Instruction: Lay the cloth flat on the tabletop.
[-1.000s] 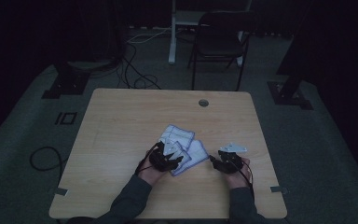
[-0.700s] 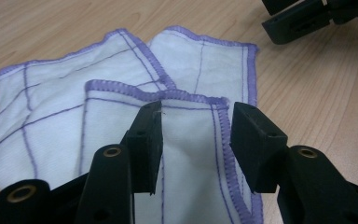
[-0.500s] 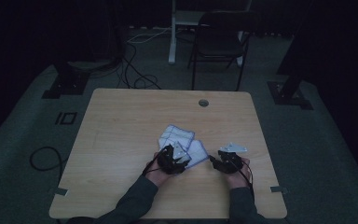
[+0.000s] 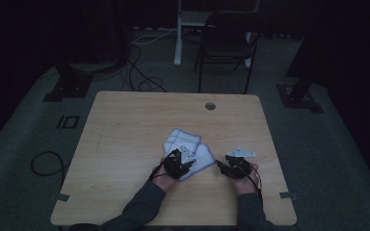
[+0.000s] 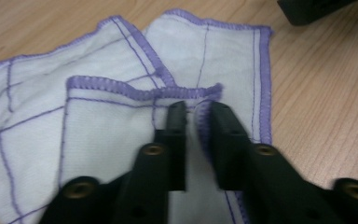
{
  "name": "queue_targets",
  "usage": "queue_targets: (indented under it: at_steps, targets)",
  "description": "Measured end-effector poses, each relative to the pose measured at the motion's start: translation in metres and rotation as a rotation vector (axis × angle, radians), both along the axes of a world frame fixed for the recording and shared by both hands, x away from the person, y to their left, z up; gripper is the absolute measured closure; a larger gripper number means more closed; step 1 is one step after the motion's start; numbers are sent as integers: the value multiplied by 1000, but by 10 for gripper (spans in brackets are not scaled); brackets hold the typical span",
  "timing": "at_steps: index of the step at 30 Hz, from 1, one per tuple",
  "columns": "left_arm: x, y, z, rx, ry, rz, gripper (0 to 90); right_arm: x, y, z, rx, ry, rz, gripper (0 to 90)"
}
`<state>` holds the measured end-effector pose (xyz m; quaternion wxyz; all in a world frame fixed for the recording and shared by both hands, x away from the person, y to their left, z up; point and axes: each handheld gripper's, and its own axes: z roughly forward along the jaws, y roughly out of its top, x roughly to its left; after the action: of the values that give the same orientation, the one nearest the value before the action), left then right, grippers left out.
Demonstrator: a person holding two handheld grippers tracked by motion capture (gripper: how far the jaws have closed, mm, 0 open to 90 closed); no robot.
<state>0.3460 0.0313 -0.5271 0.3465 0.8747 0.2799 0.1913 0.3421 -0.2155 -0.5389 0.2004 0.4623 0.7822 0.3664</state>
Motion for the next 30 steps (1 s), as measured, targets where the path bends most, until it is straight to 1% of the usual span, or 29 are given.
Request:
queue_targets:
  at_steps: [1,3,8,14,21,24,28,30]
  targets:
    - [0,1,1,-6,-2,5,860,0,0,0,0,-1,0,529]
    - [1,3,4,-8,-5,7,872,0,0,0,2,-3,1,534]
    - [0,6,8,-23,-17,18,877,-1,0,1,7,-8,8,554]
    - [-1,14,18,-44,-44,34,877,-2,1,2,7,-18,17,573]
    - [-3,30,28,-84,-67,74,877,-2,3,2,9,-24,22,584]
    - [-3,37,31,-101,-70,95,877,-2,3,3,9,-25,22,584]
    - [-5,50,32,-137,-68,141,876,-2,3,2,9,-26,21,586]
    - [-7,58,31,-139,-68,155,876,-2,3,2,9,-26,22,590]
